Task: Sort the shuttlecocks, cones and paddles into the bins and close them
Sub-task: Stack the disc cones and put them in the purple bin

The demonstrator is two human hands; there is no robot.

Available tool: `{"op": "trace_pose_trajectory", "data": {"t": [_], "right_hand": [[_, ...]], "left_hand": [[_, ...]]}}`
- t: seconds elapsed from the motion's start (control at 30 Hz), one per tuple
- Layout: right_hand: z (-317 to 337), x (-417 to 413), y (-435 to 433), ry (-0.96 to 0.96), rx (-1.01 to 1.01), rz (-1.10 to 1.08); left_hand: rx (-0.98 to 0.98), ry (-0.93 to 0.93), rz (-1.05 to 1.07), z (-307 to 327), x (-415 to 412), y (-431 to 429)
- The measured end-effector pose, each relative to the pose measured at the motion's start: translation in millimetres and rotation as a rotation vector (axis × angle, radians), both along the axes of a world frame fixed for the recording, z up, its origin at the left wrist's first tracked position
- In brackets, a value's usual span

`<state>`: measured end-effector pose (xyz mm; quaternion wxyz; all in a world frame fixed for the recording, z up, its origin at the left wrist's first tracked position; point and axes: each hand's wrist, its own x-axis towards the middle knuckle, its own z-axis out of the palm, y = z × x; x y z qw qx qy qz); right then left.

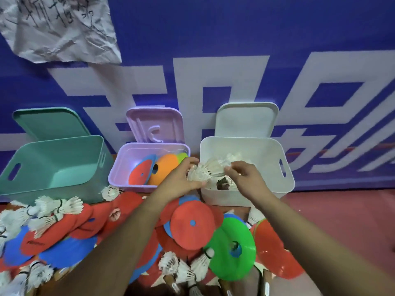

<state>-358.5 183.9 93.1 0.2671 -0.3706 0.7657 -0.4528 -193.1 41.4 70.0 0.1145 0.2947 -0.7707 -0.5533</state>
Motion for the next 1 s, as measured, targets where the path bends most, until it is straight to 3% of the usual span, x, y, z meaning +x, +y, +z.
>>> {"op": "trace_pose_trajectory", "data": {"t": [0.3,0.43,0.6,0.73,1.0], "right_hand": [[-44,-82,18,0.018,0.144,-0.128],[-73,-101,5,0.097,0.255,-0.122],[-99,-114,-13,0.157,0.354,-0.093],[-105,-120,-18,0.241,0.441,-0.015],[-77,-73,7,0.266,0.238,0.060]], "left_hand": [[-0.382,-0.211,-0.181,-27,-105,-12],[-0.467,-0.279,-0.234,-51,-133,-22],[-0.593,-0.354,-0.155,-81,-151,-29],[-0.580,-0.441,-0.200,-99,-152,-32],[-0.451,-0.147,0.025,-68,-81,-22]]}}
